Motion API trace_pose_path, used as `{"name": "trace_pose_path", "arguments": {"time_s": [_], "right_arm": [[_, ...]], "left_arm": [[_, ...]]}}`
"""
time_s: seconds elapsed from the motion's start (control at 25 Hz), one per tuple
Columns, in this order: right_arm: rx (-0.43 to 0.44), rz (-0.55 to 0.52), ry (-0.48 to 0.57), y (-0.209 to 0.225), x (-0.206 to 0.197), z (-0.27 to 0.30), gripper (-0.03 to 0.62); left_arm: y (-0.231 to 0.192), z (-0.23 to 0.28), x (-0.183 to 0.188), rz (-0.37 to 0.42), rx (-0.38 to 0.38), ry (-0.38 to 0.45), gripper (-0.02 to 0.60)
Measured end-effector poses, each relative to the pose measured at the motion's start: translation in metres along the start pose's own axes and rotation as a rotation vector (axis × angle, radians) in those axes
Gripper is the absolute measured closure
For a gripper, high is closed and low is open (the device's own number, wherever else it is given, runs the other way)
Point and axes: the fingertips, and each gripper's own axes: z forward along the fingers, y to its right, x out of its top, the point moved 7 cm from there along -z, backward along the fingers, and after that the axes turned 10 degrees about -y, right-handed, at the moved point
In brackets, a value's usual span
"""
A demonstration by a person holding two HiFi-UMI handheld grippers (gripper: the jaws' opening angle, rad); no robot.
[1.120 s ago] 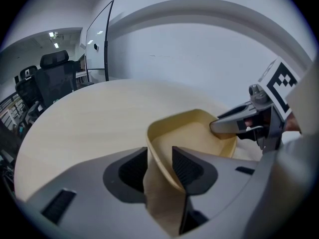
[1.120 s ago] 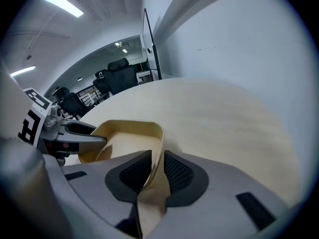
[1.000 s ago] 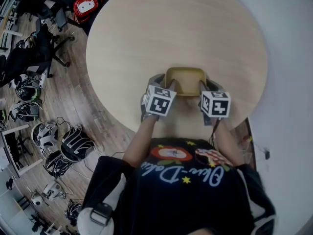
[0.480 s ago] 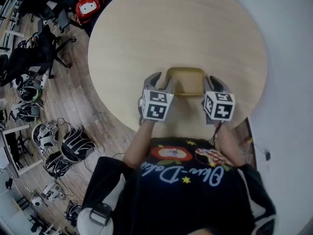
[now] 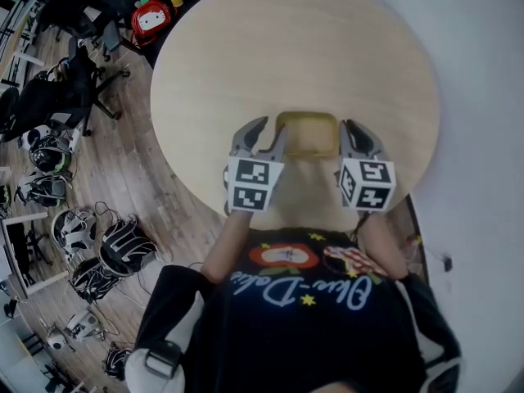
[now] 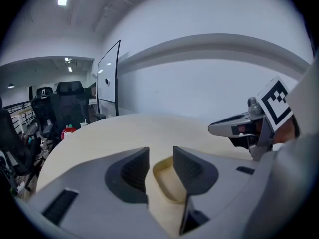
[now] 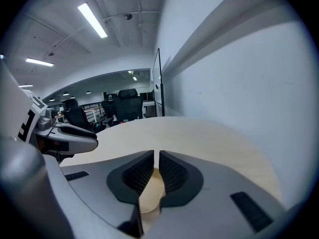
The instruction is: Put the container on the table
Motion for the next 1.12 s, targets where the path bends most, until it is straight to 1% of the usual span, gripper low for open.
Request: {"name": "trace_pose_path", "arguments": {"time_s": [0.04,0.16,0.2,0.28,0.48,0.8,0.92,1.12], "right_arm": [[-0.003,-0.009,0.015,-0.002,0.003,-0.005,0.565],[0.005,-0.018,0.067,-0.007,0.009,-0.018,0.592],[0.010,-0.020,0.086,-0.007,0.011,-0.023,0.592],[0.019,-0.024,0.121,-0.008,0.016,-0.032,0.592],[0.033,-0.028,0.185,-0.009,0.032,-0.054,0.592],[0.055,-0.028,0.224,-0.012,0.037,-0.066,0.594],[0.061,-0.027,0.230,-0.013,0.039,-0.069,0.594],[0.059,-0.026,0.233,-0.012,0.038,-0.070,0.594]], "left_arm": [[0.001,-0.005,0.002,0.006,0.003,0.011,0.436],[0.005,-0.018,0.009,0.019,0.020,0.048,0.513],[0.007,-0.022,0.010,0.023,0.026,0.061,0.542],[0.011,-0.029,0.014,0.031,0.034,0.085,0.581],[0.018,-0.050,0.032,0.050,0.042,0.141,0.581],[0.023,-0.067,0.044,0.081,0.069,0.197,0.581],[0.022,-0.070,0.045,0.069,0.080,0.202,0.581],[0.022,-0.069,0.043,0.070,0.080,0.200,0.581]]}}
